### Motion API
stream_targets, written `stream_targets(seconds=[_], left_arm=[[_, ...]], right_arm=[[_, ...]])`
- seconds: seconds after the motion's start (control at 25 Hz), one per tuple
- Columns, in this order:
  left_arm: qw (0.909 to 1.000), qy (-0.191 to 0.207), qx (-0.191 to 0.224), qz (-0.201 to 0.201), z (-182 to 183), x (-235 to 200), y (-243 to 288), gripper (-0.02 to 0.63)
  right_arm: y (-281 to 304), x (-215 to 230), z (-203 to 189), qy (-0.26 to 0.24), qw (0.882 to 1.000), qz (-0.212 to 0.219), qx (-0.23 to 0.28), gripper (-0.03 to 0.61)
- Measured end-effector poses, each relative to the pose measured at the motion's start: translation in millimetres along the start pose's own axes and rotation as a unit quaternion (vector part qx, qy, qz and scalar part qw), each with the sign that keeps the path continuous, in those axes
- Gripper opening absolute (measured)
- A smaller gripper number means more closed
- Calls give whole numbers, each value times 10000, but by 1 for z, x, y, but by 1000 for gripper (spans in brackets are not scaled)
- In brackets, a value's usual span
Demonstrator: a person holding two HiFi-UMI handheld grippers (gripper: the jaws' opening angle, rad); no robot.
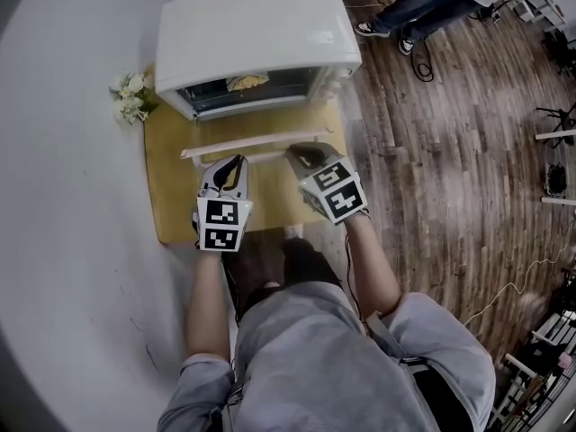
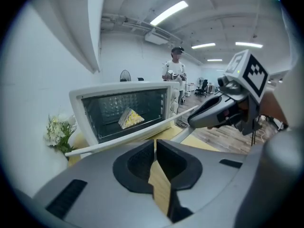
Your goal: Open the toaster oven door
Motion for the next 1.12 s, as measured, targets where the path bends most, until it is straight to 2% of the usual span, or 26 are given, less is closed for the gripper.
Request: stream_targets(seconds=[0.28,0.64,1.12], left_arm=[[9990,-188,254,324,-17,8,-2,9],[9937,-442,525,890,-44,25,-4,9],[9921,-564,547,982,-96,43,7,9]], right_arm=[[3,-10,-20,292,9965,-439,645,-1],[10,-19,-46,197,9938,-651,876,-1],[34,-29,-96,202,9886,-1061,1045,-1]])
Point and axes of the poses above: the fingertips, and each gripper's own axes: y forward along the fingers, x to its right, z out of its top, the point moved 9 cm from there along -y, backward along the fingers, and after that the axes turned 9 degrees about z, right-handed, at the moved point
